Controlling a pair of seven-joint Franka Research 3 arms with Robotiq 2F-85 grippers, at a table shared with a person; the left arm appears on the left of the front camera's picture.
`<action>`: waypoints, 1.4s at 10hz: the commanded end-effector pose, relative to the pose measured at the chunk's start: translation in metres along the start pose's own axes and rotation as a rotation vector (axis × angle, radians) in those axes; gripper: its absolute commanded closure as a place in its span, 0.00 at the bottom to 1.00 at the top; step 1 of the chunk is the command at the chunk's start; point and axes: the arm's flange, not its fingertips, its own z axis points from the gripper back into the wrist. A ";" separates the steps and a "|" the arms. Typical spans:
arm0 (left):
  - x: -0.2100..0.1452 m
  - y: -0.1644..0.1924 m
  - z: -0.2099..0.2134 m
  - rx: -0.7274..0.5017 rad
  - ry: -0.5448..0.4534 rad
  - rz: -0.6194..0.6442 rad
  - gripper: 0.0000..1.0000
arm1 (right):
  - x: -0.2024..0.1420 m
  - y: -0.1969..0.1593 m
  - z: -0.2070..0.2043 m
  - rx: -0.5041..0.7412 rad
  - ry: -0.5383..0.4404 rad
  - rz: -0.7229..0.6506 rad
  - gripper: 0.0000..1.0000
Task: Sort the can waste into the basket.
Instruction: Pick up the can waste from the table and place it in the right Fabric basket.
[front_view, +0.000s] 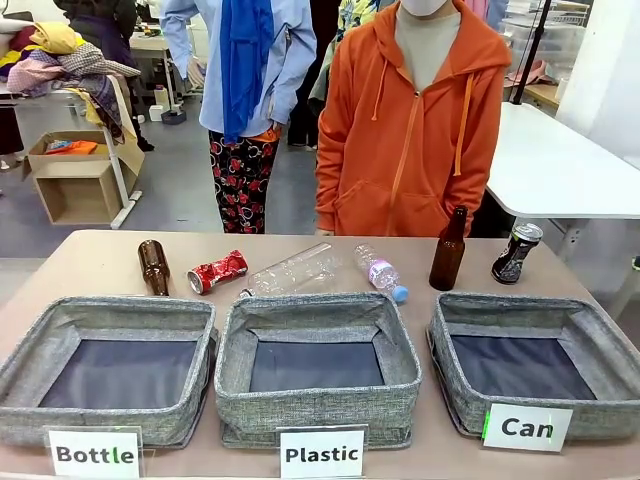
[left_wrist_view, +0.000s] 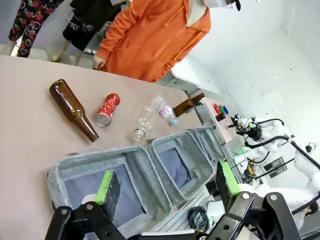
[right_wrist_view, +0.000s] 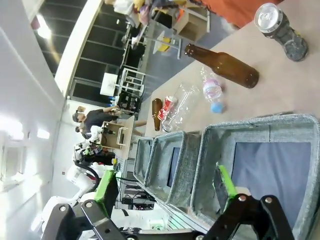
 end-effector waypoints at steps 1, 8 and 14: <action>-0.002 -0.001 0.006 -0.019 0.004 -0.007 0.00 | -0.001 0.002 0.010 0.003 -0.002 0.002 0.00; 0.031 -0.041 -0.037 0.052 0.270 -0.261 0.00 | -0.001 0.002 0.010 0.003 -0.002 0.002 0.00; 0.094 -0.071 -0.239 0.295 0.697 -0.767 0.00 | -0.001 0.002 0.010 0.003 -0.002 0.002 0.00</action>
